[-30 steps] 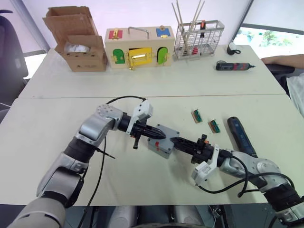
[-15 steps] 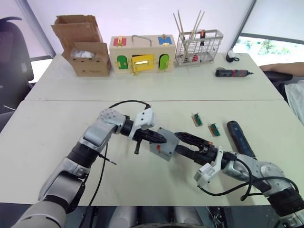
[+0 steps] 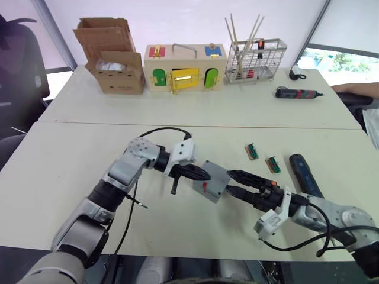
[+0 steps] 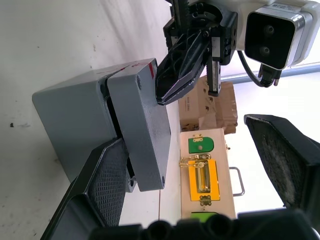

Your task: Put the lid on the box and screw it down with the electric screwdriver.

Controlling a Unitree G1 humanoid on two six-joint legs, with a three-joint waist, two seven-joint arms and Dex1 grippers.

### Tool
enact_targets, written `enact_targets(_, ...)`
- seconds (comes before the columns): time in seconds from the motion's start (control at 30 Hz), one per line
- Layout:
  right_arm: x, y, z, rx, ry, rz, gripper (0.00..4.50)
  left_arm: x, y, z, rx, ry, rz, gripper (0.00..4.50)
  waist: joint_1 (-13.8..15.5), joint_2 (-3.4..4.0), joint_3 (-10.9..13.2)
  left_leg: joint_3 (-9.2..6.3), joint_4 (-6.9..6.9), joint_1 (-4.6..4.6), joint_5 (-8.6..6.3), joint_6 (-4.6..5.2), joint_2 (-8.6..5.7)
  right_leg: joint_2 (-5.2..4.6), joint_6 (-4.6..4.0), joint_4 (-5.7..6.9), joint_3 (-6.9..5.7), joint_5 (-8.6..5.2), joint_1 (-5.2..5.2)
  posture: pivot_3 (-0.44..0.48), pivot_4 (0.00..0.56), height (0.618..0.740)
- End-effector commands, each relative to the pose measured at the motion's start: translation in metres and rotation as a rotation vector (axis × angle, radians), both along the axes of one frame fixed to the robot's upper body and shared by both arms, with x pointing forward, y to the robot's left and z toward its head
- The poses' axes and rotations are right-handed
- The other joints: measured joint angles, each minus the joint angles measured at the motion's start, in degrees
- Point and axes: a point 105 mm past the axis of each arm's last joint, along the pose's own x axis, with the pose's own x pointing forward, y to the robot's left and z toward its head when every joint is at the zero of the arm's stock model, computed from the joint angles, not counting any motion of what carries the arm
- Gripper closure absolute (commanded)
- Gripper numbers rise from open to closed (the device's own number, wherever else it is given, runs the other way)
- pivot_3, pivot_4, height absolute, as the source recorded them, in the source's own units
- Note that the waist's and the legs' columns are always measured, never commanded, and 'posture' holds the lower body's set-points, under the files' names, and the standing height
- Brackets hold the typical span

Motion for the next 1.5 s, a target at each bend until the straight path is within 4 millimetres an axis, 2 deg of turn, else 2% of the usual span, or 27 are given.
enact_targets(0.03, -0.003, -0.012, 0.010, -0.015, -0.021, -0.001, 0.24, -0.010, 0.021, -0.061, 0.228, 0.132, 0.045, 4.50, -0.2, 0.00, 0.0, -0.12, 0.02, 0.03, -0.01, 0.01, -0.05, 0.01, 0.01, -0.06, 0.03, -0.01, -0.04, 0.000, 0.150, 0.740)
enact_targets(0.23, -0.005, -0.010, 0.016, -0.033, -0.025, 0.029, 0.24, -0.012, 0.017, -0.067, 0.237, 0.130, 0.044, 4.50, -0.4, 0.36, -0.4, -0.21, 0.01, 0.10, 0.02, -0.02, -0.06, 0.06, 0.19, -0.04, 0.09, -0.12, 0.22, 0.000, 0.150, 0.740)
enact_targets(0.37, 0.000, -0.021, 0.017, -0.016, 0.016, -0.035, 0.24, -0.007, 0.012, -0.057, 0.170, 0.126, 0.071, 4.50, -0.3, 0.40, -0.5, -0.24, 0.01, 0.18, 0.02, -0.02, -0.06, 0.06, 0.22, -0.05, 0.09, -0.15, 0.35, 0.000, 0.150, 0.740)
enact_targets(0.43, 0.002, -0.028, 0.017, 0.037, 0.062, -0.094, 0.24, -0.003, 0.010, -0.040, 0.089, 0.138, 0.083, 4.50, -0.3, 0.40, -0.5, -0.25, 0.02, 0.18, 0.01, -0.01, -0.07, 0.04, 0.22, -0.09, 0.10, -0.15, 0.39, 0.000, 0.150, 0.740)
enact_targets(0.57, 0.012, -0.038, 0.026, 0.296, 0.225, -0.279, 0.24, 0.004, 0.011, 0.011, -0.102, 0.243, 0.105, 4.50, -0.8, 0.32, -0.3, -0.31, 0.01, -0.05, 0.01, -0.01, -0.04, 0.07, 0.24, -0.03, 0.19, -0.19, 0.17, 0.000, 0.150, 0.740)
enact_targets(0.67, 0.020, -0.043, 0.033, 0.549, 0.434, -0.403, 0.24, 0.009, 0.018, 0.061, -0.264, 0.309, 0.121, 4.50, -1.5, 0.35, 0.3, -0.35, 0.00, -0.18, 0.01, -0.01, -0.01, 0.08, 0.25, 0.05, 0.19, -0.20, -0.01, 0.000, 0.150, 0.740)
enact_targets(0.73, 0.026, -0.043, 0.045, 0.762, 0.572, -0.437, 0.24, 0.015, 0.026, 0.090, -0.359, 0.323, 0.159, 4.50, -1.7, 0.29, 0.8, -0.45, 0.01, -0.26, 0.02, -0.01, 0.00, 0.07, 0.25, 0.08, 0.13, -0.20, -0.08, 0.000, 0.150, 0.740)
enact_targets(0.8, 0.028, -0.041, 0.055, 1.015, 0.773, -0.425, 0.92, 0.020, 0.035, 0.105, -0.410, 0.328, 0.206, 4.50, -1.8, 0.32, 0.9, -0.54, 0.01, -0.31, 0.02, -0.02, 0.02, 0.04, 0.26, 0.09, 0.06, -0.19, -0.13, 0.000, 0.150, 0.740)
enact_targets(0.87, 0.027, -0.035, 0.062, 1.191, 0.964, -0.375, 1.25, 0.026, 0.043, 0.113, -0.436, 0.329, 0.270, 4.50, -1.8, 0.33, 0.9, -0.55, -0.08, -0.31, 0.02, -0.03, 0.03, -0.03, 0.26, 0.03, 0.06, -0.19, -0.15, 0.000, 0.150, 0.740)
enact_targets(1.0, 0.009, -0.010, 0.053, 1.120, 1.239, -0.296, 2.40, 0.037, 0.062, 0.092, -0.364, 0.270, 0.423, 4.50, -1.7, 0.33, 1.0, -0.57, -0.26, -0.31, 0.02, -0.04, 0.03, -0.06, 0.26, -0.03, 0.07, -0.19, -0.24, 0.000, 0.150, 0.740)
enact_targets(1.07, 0.006, -0.007, 0.044, 1.073, 1.285, -0.321, 3.11, 0.041, 0.066, 0.079, -0.330, 0.250, 0.479, 4.50, -1.5, 0.21, 1.1, -0.55, -0.40, -0.31, 0.07, -0.13, 0.02, -0.07, 0.26, -0.05, 0.12, -0.19, -0.32, 0.000, 0.150, 0.740)
enact_targets(1.13, 0.003, -0.006, 0.032, 1.034, 1.330, -0.359, 4.19, 0.045, 0.068, 0.065, -0.308, 0.266, 0.540, 4.50, -1.1, 0.11, 1.1, -0.55, -0.63, -0.34, 0.21, -0.37, -0.03, -0.14, 0.26, -0.07, 0.12, -0.19, -0.44, 0.000, 0.150, 0.740)
enact_targets(1.17, 0.002, -0.006, 0.026, 1.019, 1.355, -0.375, 4.41, 0.046, 0.067, 0.059, -0.296, 0.266, 0.559, 4.50, -0.9, 0.10, 1.1, -0.55, -0.63, -0.40, 0.22, -0.39, -0.04, -0.14, 0.26, -0.07, 0.13, -0.19, -0.50, 0.000, 0.150, 0.740)
enact_targets(1.27, -0.005, -0.001, 0.013, 0.961, 1.421, -0.405, 4.41, 0.041, 0.064, 0.039, -0.245, 0.257, 0.580, 4.50, -0.6, 0.10, 1.1, -0.52, -0.66, -0.51, 0.24, -0.41, -0.04, -0.15, 0.26, -0.03, 0.15, -0.19, -0.68, 0.000, 0.150, 0.740)
enact_targets(1.4, -0.012, 0.000, -0.010, 0.893, 1.518, -0.494, 4.41, 0.031, 0.059, 0.002, -0.112, 0.218, 0.581, 4.50, -0.3, 0.10, 1.1, -0.53, -0.68, -0.87, 0.34, -0.59, -0.04, -0.14, 0.26, 0.03, 0.16, -0.18, -1.06, 0.000, 0.150, 0.740)
enact_targets(1.5, -0.019, 0.003, -0.022, 0.824, 1.578, -0.520, 4.41, 0.021, 0.049, -0.010, -0.096, 0.251, 0.553, 4.50, -0.2, 0.10, 1.1, -0.54, -0.68, -0.95, 0.35, -0.60, -0.04, -0.15, 0.25, 0.03, 0.16, -0.17, -1.11, 0.000, 0.150, 0.740)
